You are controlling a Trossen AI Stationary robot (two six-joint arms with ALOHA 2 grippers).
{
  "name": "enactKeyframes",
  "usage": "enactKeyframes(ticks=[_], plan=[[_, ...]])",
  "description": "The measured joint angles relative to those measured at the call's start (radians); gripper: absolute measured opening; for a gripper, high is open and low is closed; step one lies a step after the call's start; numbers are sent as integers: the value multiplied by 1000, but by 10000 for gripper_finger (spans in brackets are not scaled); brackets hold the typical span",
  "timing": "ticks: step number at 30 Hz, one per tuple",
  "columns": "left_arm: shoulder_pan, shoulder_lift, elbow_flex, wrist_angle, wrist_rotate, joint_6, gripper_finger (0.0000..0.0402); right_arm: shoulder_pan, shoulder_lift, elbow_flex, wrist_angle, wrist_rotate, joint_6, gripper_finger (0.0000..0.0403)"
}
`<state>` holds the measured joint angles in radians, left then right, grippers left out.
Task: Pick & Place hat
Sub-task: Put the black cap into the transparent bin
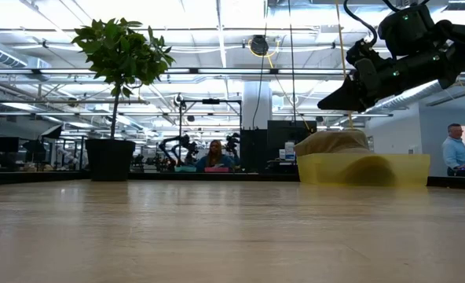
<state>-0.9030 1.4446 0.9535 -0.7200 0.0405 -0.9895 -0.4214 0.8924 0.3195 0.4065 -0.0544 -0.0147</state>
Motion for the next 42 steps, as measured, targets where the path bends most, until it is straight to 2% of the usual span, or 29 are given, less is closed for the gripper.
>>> enactKeyframes(ticks=[10,16,19,25,32,42], plan=[[0,-141,0,7,-45,15,120,0,0,0,0,0,0,0],[-44,-169,0,38,-26,-133,120,0,0,0,-1,0,0,0],[-98,-168,1,91,-14,-192,120,0,0,0,-4,0,0,0],[-166,-119,2,66,-106,-244,120,0,0,0,-11,0,0,0],[-167,-18,7,34,-74,-217,120,0,0,0,-17,0,-1,0],[-151,-8,6,-19,-86,-193,120,0,0,0,-16,0,-1,0]])
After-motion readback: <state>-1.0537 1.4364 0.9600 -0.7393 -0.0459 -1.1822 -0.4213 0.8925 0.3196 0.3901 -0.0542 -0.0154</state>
